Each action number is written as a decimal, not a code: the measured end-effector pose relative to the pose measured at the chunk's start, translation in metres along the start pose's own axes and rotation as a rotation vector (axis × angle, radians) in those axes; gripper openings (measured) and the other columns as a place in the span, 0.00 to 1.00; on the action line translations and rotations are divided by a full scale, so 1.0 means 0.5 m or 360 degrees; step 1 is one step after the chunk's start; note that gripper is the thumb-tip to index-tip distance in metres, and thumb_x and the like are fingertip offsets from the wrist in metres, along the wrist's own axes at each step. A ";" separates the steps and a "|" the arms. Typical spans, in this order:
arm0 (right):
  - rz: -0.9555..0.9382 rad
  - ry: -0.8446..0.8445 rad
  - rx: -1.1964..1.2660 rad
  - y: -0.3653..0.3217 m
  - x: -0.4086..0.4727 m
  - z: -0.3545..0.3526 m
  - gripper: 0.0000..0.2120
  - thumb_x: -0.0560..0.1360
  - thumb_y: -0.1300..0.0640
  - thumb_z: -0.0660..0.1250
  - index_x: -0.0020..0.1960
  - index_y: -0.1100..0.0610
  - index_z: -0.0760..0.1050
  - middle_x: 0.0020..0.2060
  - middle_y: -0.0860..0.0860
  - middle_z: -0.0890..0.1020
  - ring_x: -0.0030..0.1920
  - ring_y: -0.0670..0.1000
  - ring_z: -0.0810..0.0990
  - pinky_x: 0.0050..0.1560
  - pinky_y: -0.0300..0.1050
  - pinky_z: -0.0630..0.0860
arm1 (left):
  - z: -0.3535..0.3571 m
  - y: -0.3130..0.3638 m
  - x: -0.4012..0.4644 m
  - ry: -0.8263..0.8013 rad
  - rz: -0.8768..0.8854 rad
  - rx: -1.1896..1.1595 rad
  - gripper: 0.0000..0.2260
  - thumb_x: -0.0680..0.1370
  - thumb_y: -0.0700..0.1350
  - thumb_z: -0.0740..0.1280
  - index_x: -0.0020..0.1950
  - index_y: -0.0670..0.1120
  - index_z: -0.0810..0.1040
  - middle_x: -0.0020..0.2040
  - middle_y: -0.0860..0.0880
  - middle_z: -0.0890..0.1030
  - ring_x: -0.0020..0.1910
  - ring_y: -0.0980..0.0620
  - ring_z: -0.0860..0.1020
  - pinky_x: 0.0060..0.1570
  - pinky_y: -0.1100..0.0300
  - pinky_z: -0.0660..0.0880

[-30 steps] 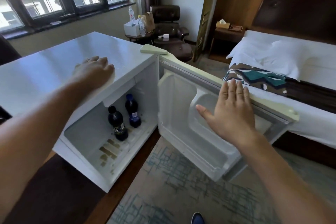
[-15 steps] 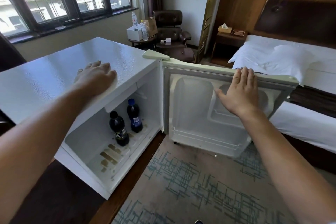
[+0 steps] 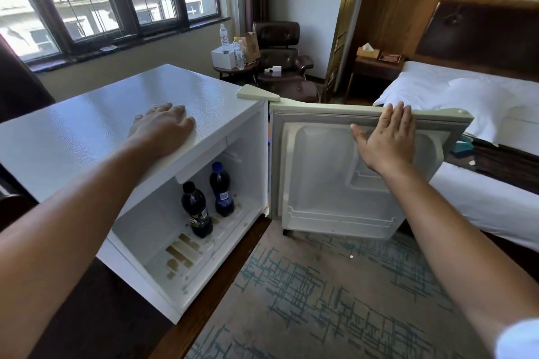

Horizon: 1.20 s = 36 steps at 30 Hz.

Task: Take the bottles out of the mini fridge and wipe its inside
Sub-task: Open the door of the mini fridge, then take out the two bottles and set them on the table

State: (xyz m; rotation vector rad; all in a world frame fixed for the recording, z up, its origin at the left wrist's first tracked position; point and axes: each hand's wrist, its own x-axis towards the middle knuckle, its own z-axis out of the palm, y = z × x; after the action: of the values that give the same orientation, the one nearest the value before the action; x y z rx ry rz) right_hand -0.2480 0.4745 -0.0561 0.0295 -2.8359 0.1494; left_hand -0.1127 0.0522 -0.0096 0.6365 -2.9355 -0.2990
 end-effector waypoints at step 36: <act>-0.1009 0.0158 0.0969 -0.013 -0.151 -0.030 0.25 0.82 0.43 0.58 0.77 0.49 0.69 0.82 0.48 0.61 0.83 0.52 0.54 0.80 0.60 0.56 | -0.028 0.083 -0.254 0.0480 0.0414 0.0348 0.22 0.83 0.59 0.60 0.74 0.51 0.72 0.65 0.46 0.83 0.60 0.39 0.83 0.51 0.42 0.80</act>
State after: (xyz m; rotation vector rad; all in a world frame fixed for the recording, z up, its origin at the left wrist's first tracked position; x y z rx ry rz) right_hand -0.1713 0.4701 -0.0638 0.9910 -2.4273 0.8188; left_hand -0.0120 0.1403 0.0032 0.2836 -2.7309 0.1351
